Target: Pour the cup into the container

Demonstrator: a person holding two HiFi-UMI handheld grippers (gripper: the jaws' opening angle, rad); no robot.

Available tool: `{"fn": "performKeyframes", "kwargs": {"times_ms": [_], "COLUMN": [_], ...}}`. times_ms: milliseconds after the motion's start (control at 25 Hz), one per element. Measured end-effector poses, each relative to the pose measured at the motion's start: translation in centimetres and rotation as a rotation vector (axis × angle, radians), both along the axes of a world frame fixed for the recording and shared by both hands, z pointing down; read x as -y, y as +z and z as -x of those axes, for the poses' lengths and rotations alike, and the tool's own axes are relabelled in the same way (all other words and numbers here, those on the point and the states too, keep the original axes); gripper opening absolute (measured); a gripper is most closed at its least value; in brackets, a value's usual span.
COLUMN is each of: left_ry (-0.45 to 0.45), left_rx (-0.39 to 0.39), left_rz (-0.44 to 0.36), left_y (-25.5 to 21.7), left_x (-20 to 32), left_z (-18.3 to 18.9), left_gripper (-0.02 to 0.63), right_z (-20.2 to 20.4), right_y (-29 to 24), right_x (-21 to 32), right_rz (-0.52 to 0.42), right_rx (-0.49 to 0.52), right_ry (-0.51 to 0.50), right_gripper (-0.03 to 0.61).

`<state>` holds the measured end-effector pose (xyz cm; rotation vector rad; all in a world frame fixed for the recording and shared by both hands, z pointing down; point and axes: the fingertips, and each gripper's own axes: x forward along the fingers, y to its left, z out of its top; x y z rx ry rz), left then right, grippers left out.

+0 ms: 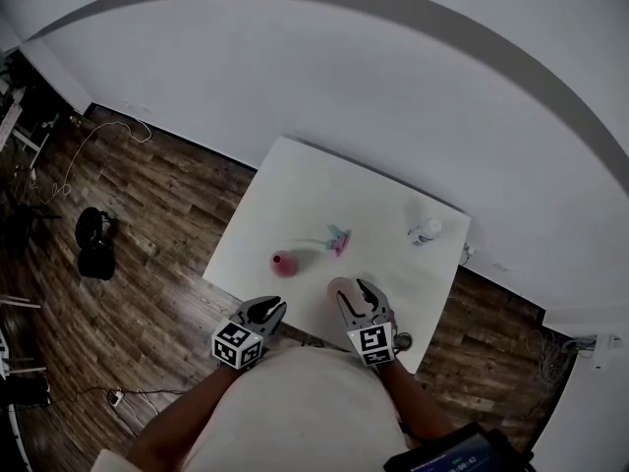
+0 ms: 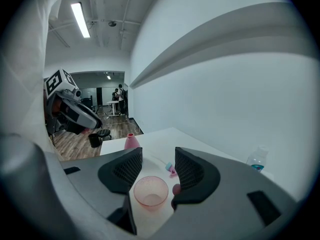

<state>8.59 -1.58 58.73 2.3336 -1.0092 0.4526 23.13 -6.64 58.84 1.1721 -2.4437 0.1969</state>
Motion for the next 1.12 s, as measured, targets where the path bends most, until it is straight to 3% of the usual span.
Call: {"fn": "performKeyframes", "kwargs": {"times_ms": [280,520,760,1120], "left_ry": [-0.001,0.071,0.062,0.136], "left_rx": [-0.021,-0.021,-0.035,-0.032], "left_rz": [-0.003,-0.011,0.003,0.004], "left_y": [-0.2,0.2,-0.3,-0.4], "left_x": [1.0,0.3,0.9,2.1], "left_z": [1.4,2.0,6.3,10.1], "left_gripper": [0.055,0.055,0.055,0.055], "right_z": [0.4,1.3,3.8,8.3], "right_y": [-0.1,0.4,-0.9,-1.4], "right_x": [-0.5,-0.7,-0.9,-1.3], "right_rz": [0.013,0.019,0.018,0.018], "right_rx": [-0.022,-0.042,-0.045,-0.054], "right_ry": [0.047,0.086,0.150,0.206], "right_gripper": [0.210,0.210,0.210,0.210]}}
